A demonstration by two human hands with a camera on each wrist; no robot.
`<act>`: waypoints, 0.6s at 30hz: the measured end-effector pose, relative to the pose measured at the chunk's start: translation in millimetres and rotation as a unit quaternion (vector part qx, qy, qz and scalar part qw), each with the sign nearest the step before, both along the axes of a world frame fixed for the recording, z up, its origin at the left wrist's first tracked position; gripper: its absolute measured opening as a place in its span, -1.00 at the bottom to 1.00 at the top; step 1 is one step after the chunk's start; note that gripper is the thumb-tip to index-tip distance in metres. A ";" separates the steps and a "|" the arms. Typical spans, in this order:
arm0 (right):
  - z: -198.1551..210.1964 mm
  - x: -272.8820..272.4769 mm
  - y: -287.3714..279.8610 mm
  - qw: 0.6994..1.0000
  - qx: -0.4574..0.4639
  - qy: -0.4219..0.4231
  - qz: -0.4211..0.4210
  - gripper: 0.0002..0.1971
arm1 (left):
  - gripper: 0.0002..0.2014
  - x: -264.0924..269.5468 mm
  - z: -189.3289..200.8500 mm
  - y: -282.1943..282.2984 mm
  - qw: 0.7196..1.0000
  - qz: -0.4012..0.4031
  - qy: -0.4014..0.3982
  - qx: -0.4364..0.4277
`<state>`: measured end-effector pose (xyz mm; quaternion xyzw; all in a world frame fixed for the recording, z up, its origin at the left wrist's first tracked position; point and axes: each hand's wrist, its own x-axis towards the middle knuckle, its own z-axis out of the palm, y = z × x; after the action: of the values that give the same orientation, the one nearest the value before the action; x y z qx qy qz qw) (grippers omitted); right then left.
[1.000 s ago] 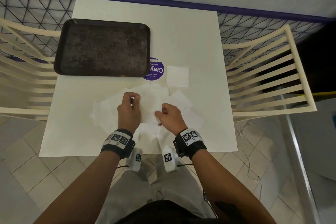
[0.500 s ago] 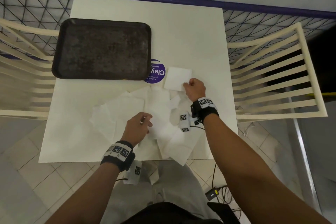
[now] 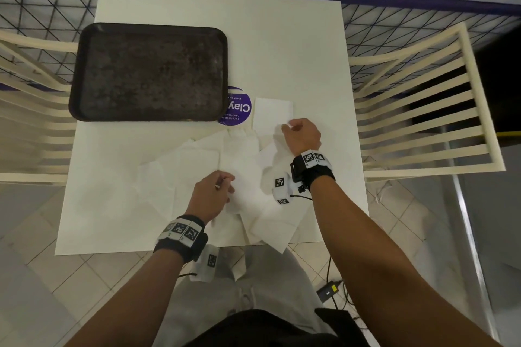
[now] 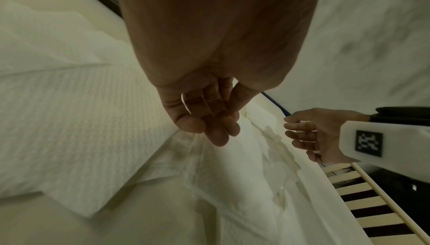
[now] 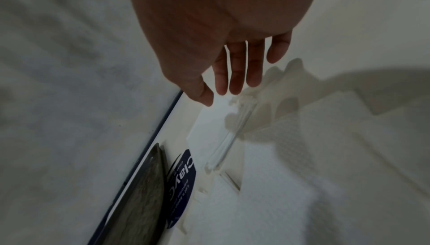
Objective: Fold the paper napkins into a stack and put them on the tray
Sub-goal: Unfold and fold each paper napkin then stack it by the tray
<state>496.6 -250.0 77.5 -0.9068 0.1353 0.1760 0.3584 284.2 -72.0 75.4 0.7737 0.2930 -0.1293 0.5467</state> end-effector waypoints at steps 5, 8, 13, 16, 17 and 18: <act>2.5 -43.5 -23.1 1.000 0.027 -0.003 0.006 -0.98 | -0.82 10.8 4.7 -1.2 1.000 -0.011 -0.024 -0.010; 1.2 -73.1 -40.7 1.000 0.002 0.011 0.011 -0.95 | -0.84 18.2 2.6 -6.0 0.999 -0.027 -0.028 0.015; -5.2 -119.9 -66.6 0.997 -0.076 0.030 -0.008 -0.75 | -0.85 32.9 -4.7 -15.5 0.988 -0.078 -0.066 0.116; -8.9 -141.1 -74.5 0.987 -0.142 0.057 -0.045 -0.48 | -0.82 40.6 -11.8 -20.5 0.979 -0.104 -0.091 0.152; -9.3 -146.4 -75.5 0.984 -0.155 0.070 -0.056 -0.39 | -0.82 42.3 -13.6 -22.2 0.976 -0.111 -0.099 0.159; -9.6 -150.5 -76.1 0.980 -0.167 0.085 -0.062 -0.30 | -0.83 43.5 -15.1 -24.0 0.974 -0.119 -0.103 0.164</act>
<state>346.1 -326.1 67.9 -0.9257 0.2484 0.2045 0.1989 327.7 -96.0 60.3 0.8911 0.1581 -0.0630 0.4206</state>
